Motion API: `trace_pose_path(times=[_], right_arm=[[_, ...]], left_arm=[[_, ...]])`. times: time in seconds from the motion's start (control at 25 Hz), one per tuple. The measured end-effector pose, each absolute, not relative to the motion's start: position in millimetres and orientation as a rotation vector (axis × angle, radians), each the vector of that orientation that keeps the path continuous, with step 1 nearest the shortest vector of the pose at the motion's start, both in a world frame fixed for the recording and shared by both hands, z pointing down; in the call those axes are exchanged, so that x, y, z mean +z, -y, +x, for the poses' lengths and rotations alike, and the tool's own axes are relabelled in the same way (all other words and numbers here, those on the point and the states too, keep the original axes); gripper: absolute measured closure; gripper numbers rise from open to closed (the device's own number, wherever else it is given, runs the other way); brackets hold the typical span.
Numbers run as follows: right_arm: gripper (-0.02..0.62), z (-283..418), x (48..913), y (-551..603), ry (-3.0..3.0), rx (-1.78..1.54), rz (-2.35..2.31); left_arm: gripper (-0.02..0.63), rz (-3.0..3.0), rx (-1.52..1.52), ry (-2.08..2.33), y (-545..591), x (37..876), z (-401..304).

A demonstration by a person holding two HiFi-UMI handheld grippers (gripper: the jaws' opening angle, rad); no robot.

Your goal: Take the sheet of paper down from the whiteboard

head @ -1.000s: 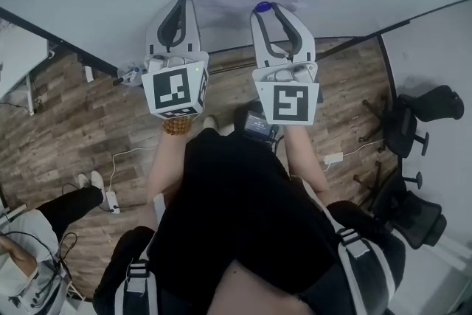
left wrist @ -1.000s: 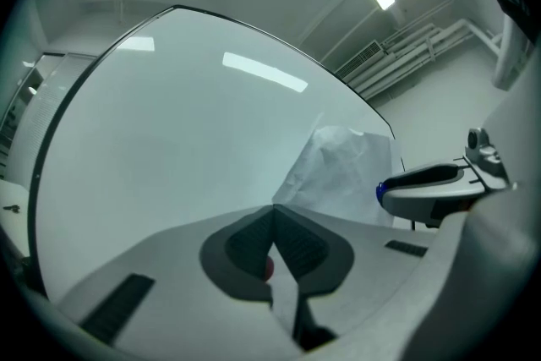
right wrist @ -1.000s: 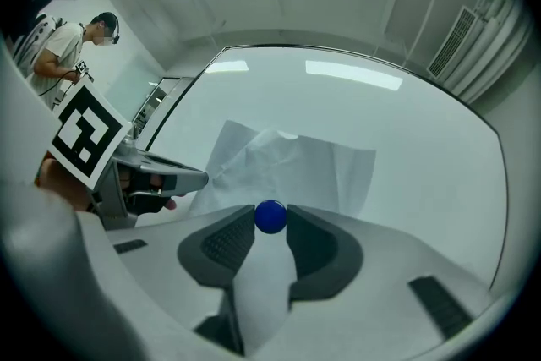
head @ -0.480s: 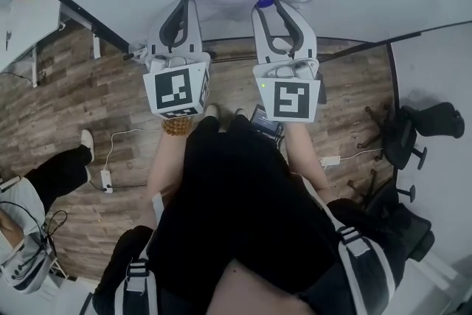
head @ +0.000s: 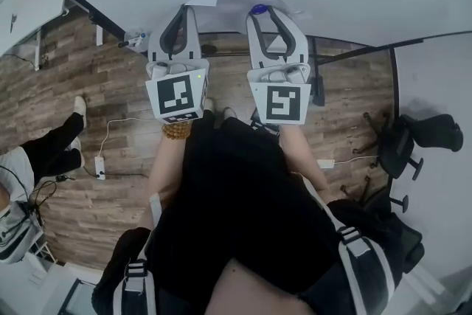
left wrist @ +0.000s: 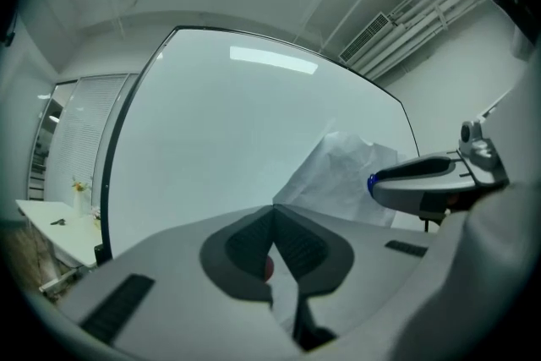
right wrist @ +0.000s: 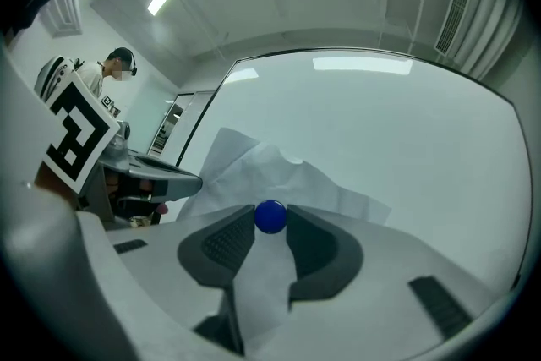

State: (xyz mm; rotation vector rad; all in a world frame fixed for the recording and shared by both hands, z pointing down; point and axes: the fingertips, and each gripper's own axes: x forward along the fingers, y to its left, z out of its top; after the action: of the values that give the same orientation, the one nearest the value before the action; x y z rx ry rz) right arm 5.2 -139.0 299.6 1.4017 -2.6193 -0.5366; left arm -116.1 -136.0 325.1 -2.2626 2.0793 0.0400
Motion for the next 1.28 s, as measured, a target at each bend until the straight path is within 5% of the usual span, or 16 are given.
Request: trace_pose_path(times=[1.28], right_arm=[[0.48, 67.9, 380.1, 77.5, 2.85, -0.281, 1.34]], left_arm=[[0.598, -2.122, 0.017, -2.211, 56.0, 403.9, -28.5]])
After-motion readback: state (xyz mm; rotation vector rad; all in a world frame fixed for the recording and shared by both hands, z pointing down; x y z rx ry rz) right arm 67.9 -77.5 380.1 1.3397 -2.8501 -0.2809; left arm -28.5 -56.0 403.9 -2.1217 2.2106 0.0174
